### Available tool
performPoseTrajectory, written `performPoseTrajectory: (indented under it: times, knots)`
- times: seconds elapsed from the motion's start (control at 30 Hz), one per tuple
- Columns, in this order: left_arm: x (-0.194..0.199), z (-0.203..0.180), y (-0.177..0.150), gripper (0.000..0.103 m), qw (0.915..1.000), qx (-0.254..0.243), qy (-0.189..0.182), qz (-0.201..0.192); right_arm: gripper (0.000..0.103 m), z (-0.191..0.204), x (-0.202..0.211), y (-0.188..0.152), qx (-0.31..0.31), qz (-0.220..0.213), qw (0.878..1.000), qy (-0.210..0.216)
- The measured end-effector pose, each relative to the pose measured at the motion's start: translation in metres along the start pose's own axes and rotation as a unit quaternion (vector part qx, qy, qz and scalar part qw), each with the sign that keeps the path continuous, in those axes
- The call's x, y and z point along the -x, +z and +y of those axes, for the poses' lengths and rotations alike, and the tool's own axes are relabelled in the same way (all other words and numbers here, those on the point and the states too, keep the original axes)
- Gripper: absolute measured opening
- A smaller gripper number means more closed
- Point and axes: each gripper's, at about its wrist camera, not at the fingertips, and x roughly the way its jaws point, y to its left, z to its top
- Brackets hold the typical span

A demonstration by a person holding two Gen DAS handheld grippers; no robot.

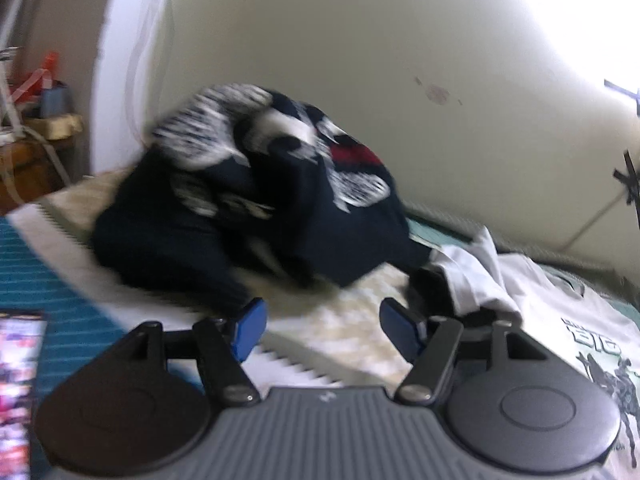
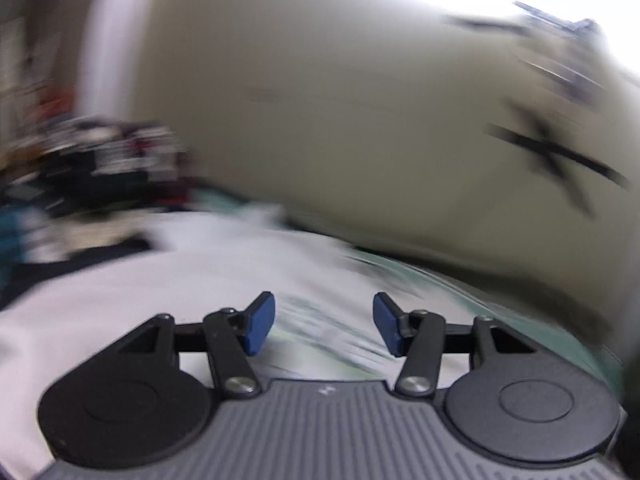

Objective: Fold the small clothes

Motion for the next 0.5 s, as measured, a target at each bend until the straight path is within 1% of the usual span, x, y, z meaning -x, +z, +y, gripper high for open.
performPoseTrajectory:
  times: [0.07,0.13,0.17,0.2,0.23,0.27,0.3,0.33,0.37,0.4,0.43,0.47,0.5]
  knots:
    - [0.018,0.012,-0.002,0.065,0.9999,0.008,0.003,-0.008,0.04,0.051,-0.009,0.017,0.048,-0.009,0.996,0.072]
    - [0.033,0.022,-0.006,0.065,0.9998,0.011,0.01,-0.012,0.041,0.087,-0.021,0.034,0.072,-0.009,0.986,0.147]
    - [0.039,0.026,-0.008,0.065,0.9997,0.013,0.012,-0.014,0.043,0.106,-0.027,0.04,0.076,-0.002,0.981,0.178]
    - [0.045,0.03,-0.011,0.065,0.9997,0.015,0.012,-0.016,0.051,0.126,-0.034,0.045,0.075,0.011,0.976,0.205]
    - [0.051,0.034,-0.012,0.065,0.9996,0.019,0.011,-0.017,0.053,0.142,-0.045,0.049,0.071,0.029,0.971,0.227]
    - [0.055,0.038,-0.014,0.066,0.9995,0.023,0.01,-0.02,0.054,0.156,-0.056,0.051,0.068,0.049,0.967,0.241]
    - [0.059,0.041,-0.016,0.066,0.9994,0.027,0.008,-0.023,0.057,0.166,-0.067,0.051,0.072,0.069,0.966,0.238]
    - [0.063,0.045,-0.017,0.066,0.9992,0.03,0.007,-0.026,0.054,0.176,-0.081,0.051,0.079,0.089,0.968,0.221]
    - [0.068,0.049,-0.018,0.066,0.999,0.034,0.005,-0.03,0.049,0.183,-0.096,0.051,0.078,0.115,0.969,0.206]
    - [0.074,0.053,-0.019,0.066,0.9987,0.037,0.005,-0.034,0.028,0.185,-0.111,0.049,0.063,0.145,0.966,0.206]
    - [0.076,0.056,-0.019,0.066,0.9984,0.041,0.005,-0.039,0.011,0.18,-0.12,0.049,0.026,0.159,0.963,0.217]
    - [0.077,0.06,-0.019,0.066,0.9981,0.046,0.006,-0.04,0.001,0.178,-0.126,0.054,-0.003,0.167,0.958,0.233]
    - [0.079,0.063,-0.019,0.066,0.9981,0.048,0.01,-0.037,0.0,0.18,-0.131,0.061,-0.013,0.174,0.957,0.231]
